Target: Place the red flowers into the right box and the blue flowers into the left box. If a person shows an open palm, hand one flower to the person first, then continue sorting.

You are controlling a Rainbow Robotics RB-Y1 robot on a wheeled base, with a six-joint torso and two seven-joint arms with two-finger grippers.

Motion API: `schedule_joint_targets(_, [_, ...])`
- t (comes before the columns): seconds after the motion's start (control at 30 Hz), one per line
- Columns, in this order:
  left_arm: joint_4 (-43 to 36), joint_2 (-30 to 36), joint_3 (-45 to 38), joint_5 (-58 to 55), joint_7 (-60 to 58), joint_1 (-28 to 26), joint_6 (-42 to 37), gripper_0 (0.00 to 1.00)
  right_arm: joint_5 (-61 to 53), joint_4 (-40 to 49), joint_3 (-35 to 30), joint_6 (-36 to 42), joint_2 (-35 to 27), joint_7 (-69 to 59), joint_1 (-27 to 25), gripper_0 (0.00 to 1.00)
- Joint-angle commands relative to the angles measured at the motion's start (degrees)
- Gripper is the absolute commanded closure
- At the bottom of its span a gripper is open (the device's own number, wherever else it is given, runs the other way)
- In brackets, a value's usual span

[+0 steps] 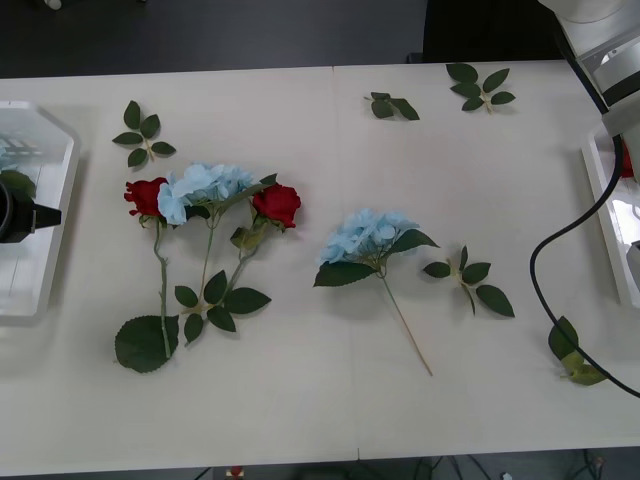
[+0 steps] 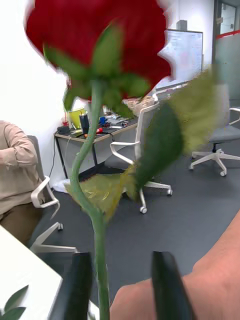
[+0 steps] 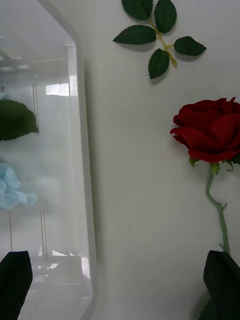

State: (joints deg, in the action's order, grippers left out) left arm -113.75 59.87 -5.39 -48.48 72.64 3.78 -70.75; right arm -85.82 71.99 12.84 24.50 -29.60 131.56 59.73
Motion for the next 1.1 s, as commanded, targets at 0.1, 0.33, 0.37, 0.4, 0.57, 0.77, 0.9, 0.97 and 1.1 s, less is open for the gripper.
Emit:
schedule_joint_targets(0.1, [-0.8, 2.6, -1.2, 0.4, -0.7, 0.7, 0.7, 0.0, -4.4, 0.4, -0.2, 1.0, 1.0, 2.0, 2.9, 0.2])
schedule_joint_targets(0.33, [-0.8, 2.6, -1.2, 0.4, -0.7, 0.7, 0.7, 0.0, -9.4, 0.4, -0.2, 5.0, 0.7, 2.3, 2.6, 0.04])
schedule_joint_targets(0.37, [-0.8, 2.6, -1.2, 0.4, -0.7, 0.7, 0.7, 0.0, -9.5, 0.4, -0.2, 6.8, 0.5, 2.1, 2.5, 0.04])
schedule_joint_targets(0.4, [-0.8, 2.6, -1.2, 0.4, -0.7, 0.7, 0.7, 0.0, -9.8, 0.4, -0.2, 7.9, 0.3, 2.0, 2.2, 0.04])
schedule_joint_targets(0.57, [-0.8, 2.6, -1.2, 0.4, -0.7, 0.7, 0.7, 0.0, -14.1, 0.5, 1.9, 14.5, -1.7, 2.2, -0.2, 0.04])
schedule_joint_targets(0.77, [-0.8, 2.6, -1.2, 0.4, -0.7, 0.7, 0.7, 0.0, -16.0, 1.8, 9.8, 17.6, -5.9, -0.8, -5.0, 0.04])
schedule_joint_targets(0.9, [-0.8, 2.6, -1.2, 0.4, -0.7, 0.7, 0.7, 0.0, -12.1, 5.3, 15.0, 17.7, -9.6, -6.2, -9.0, 0.04])
schedule_joint_targets(0.97, [-0.8, 2.6, -1.2, 0.4, -0.7, 0.7, 0.7, 0.0, -9.1, 7.7, 16.2, 18.9, -11.8, -10.2, -11.3, 0.04])
schedule_joint_targets(1.1, [-0.8, 2.6, -1.2, 0.4, -0.7, 0.7, 0.7, 0.0, -2.1, 14.7, 16.2, 25.7, -17.2, -17.1, -16.0, 0.04])
